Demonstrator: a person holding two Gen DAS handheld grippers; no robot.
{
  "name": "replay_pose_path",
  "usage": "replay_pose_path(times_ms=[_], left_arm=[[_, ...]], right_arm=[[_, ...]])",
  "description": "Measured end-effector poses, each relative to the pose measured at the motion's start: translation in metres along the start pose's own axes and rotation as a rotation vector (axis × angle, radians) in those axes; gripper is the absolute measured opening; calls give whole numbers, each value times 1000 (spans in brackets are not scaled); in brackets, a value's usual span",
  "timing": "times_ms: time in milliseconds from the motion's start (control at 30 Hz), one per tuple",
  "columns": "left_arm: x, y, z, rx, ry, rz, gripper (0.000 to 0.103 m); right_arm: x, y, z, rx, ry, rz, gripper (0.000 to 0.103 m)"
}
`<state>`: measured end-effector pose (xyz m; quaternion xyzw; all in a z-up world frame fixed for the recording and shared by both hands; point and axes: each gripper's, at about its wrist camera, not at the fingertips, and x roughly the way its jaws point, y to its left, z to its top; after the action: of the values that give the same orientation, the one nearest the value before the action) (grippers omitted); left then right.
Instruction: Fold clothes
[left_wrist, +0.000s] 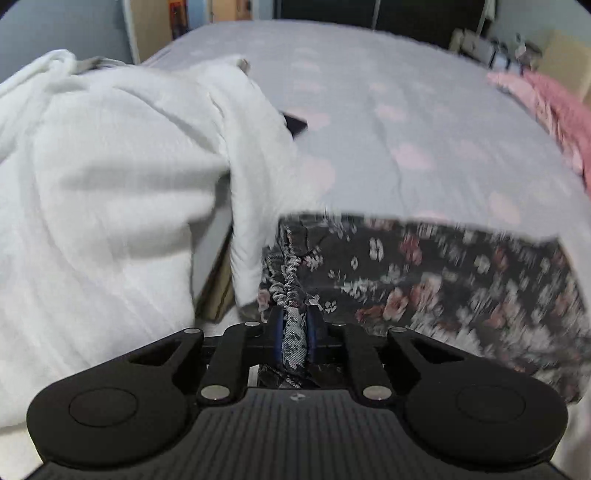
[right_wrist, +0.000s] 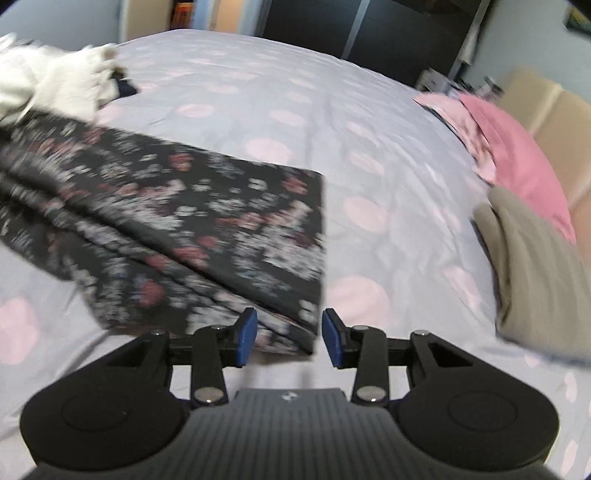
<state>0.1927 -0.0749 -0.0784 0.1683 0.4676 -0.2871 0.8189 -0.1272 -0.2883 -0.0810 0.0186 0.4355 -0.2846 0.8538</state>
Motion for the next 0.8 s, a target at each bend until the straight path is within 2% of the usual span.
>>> replay_pose_path(times_ms=[100,167,267,333,433,533,667,733,800], left_arm=[[-2,-8,-3,72,-11,60,25],[-8,-12,-5,99,-46,97,42],[-19,-15,-7,103,-77,114,45],[-22,-14,-7,86,-70,103,45],[-17,-9,-8,50,-42,49,46],[-6,0,-13,9,-20,7,52],[13,17,-20,-71,48,-55,58],[22,23,-21,-102,78,-64,62],[29,25,-22,-125,95,-74,62]], right_arm=[[4,-24,-3,91,2,7,41],[9,-41,-3,179,8,31,42],[20,-67,-1,371,31,115,43],[32,-82,0,506,56,180,48],[51,-92,-4,639,107,246,50],[71,-98,-10,747,162,297,50],[89,-91,-18,780,229,333,51],[96,-84,-18,760,245,328,52],[100,-77,-16,726,244,313,53]])
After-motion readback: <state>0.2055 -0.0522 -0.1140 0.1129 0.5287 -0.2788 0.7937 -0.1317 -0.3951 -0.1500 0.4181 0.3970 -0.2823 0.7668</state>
